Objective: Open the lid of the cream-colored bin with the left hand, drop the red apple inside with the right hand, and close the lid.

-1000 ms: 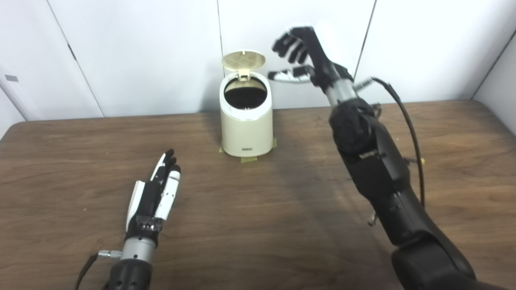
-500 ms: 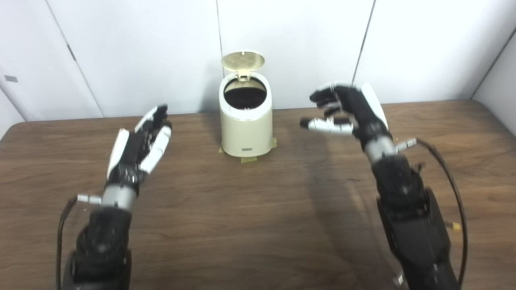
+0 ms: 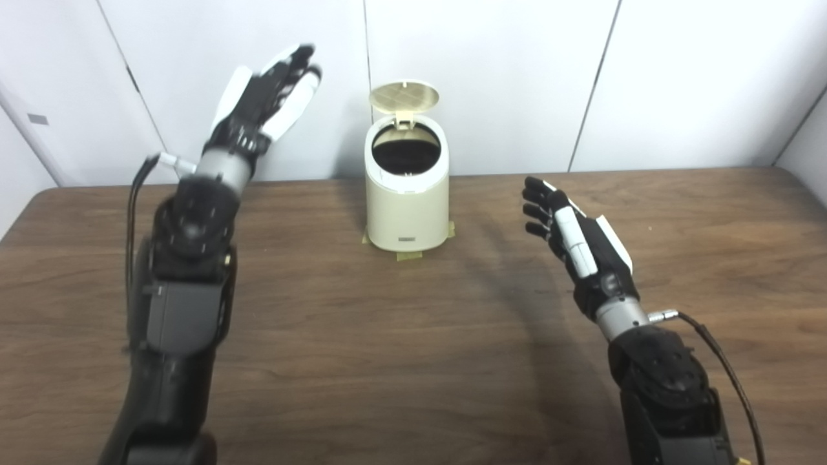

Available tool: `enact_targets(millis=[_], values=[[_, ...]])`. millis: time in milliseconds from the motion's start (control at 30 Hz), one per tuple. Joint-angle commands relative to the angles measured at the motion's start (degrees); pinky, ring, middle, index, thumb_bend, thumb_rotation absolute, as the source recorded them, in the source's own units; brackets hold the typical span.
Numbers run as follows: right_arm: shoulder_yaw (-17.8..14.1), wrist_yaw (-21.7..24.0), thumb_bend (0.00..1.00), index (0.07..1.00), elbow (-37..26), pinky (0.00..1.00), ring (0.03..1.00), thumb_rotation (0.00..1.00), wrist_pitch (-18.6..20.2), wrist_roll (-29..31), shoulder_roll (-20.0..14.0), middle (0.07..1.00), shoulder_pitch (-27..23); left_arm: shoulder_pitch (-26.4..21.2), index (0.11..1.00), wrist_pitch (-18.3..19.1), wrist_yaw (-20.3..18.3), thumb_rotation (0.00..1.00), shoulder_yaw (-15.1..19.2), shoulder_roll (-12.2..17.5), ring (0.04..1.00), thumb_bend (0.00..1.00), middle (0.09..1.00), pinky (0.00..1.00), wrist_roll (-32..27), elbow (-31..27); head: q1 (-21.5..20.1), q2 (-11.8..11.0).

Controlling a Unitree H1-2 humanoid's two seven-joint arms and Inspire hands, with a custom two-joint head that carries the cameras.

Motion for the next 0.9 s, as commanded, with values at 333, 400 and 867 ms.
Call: enact_targets(millis=[333,400,867], values=[[0.7,-3.8,0.54,0.878,-1.6,0.86,0.884,0.98,-5.9,1.2,3.5,0.877,3.0,-11.8,0.902,-0.5,-4.8,0.91,-6.9,2.2,0.919,0.32,0.921,0.85,0.6,9.1,0.6,-0.4],[0.9,-3.9,0.54,0.878,-1.5,0.87,0.884,0.97,-6.0,1.4,3.5,0.877,3.2,-12.8,0.912,-0.5,-5.5,0.96,-7.6,2.3,0.933,0.3,0.92,0.89,0.8,10.0,0.6,-0.5],[2.0,-4.5,0.51,0.872,-1.1,0.8,0.863,0.96,-4.7,1.6,3.6,0.869,3.0,-15.2,0.901,-0.7,-7.1,1.0,-14.8,3.1,0.947,0.31,0.916,0.93,5.0,11.9,0.6,-1.1]])
